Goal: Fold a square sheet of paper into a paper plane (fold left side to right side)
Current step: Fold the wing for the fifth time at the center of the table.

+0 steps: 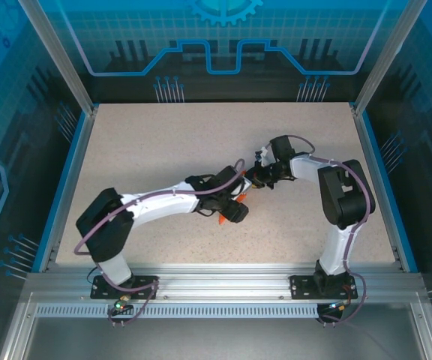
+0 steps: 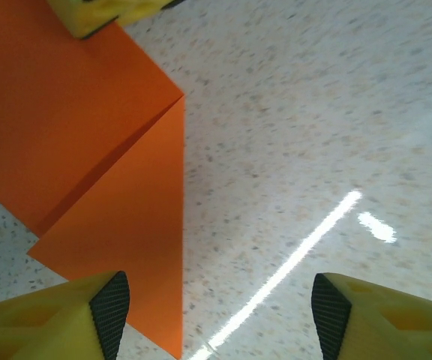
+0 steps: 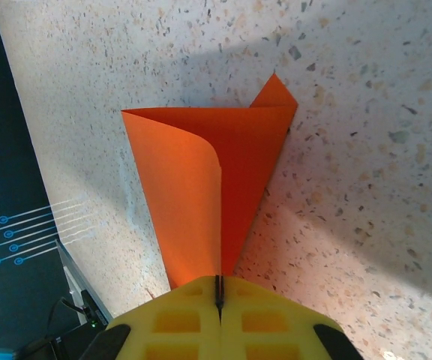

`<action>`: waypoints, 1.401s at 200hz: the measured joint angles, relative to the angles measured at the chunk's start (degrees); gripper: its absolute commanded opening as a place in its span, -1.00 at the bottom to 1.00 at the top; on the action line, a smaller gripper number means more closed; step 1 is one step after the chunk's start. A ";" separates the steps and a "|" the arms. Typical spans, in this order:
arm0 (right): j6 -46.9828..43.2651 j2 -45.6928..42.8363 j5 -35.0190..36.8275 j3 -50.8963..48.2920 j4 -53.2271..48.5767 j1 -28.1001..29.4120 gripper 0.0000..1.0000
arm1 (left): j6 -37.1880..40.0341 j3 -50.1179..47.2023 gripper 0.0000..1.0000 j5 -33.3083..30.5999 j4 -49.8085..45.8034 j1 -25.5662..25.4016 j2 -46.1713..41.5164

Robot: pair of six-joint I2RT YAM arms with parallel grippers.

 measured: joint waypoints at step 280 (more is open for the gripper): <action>1.64 1.38 1.11 0.31 -1.40 0.00 -1.00 | -0.44 7.13 -0.64 -22.69 -7.41 -5.53 13.55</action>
